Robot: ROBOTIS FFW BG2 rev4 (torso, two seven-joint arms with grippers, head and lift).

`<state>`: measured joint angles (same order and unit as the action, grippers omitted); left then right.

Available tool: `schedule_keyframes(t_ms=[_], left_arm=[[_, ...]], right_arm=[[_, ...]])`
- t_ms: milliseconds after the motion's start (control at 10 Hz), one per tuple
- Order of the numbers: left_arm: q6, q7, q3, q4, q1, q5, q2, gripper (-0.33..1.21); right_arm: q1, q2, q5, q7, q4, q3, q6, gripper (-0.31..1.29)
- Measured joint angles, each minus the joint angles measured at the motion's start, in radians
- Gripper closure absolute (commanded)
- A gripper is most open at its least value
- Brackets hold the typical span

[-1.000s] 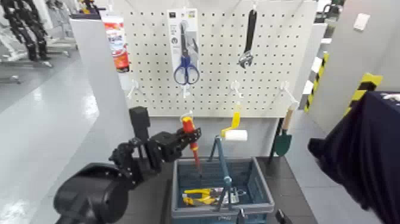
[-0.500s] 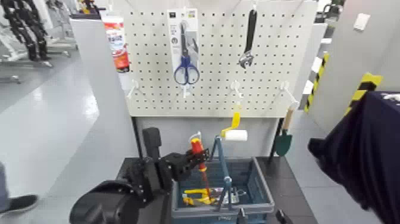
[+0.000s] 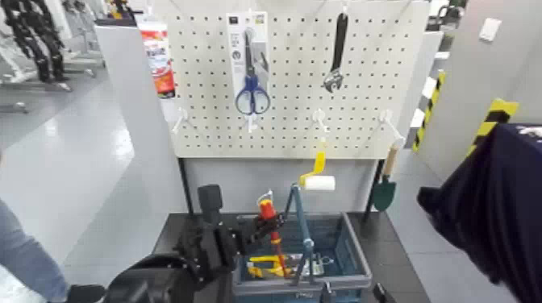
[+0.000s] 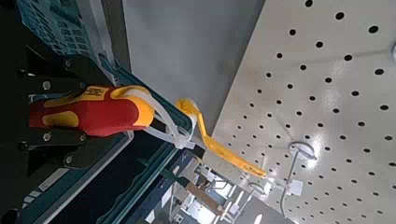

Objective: Put the red screwdriver into the crate.

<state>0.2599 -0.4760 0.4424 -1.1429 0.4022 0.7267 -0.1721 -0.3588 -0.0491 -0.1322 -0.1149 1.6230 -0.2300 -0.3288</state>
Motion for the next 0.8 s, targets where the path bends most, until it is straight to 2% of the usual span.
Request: schedule_keyframes(t_ms=[100, 200, 500, 800], left_arm=[[0.001, 0.001, 0.000, 0.007, 0.001, 0.013, 0.002, 0.22], [0.001, 0.001, -0.002, 0.009, 0.001, 0.020, 0.002, 0.03], [0.010, 0.025, -0.025, -0.002, -0.010, 0.024, 0.001, 0.04], [0.006, 0.049, -0.083, -0.069, -0.037, -0.028, -0.003, 0.04]], right_arm=[[0.000, 0.000, -0.001, 0.000, 0.000, 0.000, -0.001, 0.14], [0.000, 0.000, -0.003, 0.000, -0.001, 0.001, -0.001, 0.14], [-0.002, 0.000, -0.005, 0.000, -0.001, 0.001, -0.001, 0.14], [-0.002, 0.000, -0.006, 0.000, 0.000, 0.001, -0.001, 0.14]])
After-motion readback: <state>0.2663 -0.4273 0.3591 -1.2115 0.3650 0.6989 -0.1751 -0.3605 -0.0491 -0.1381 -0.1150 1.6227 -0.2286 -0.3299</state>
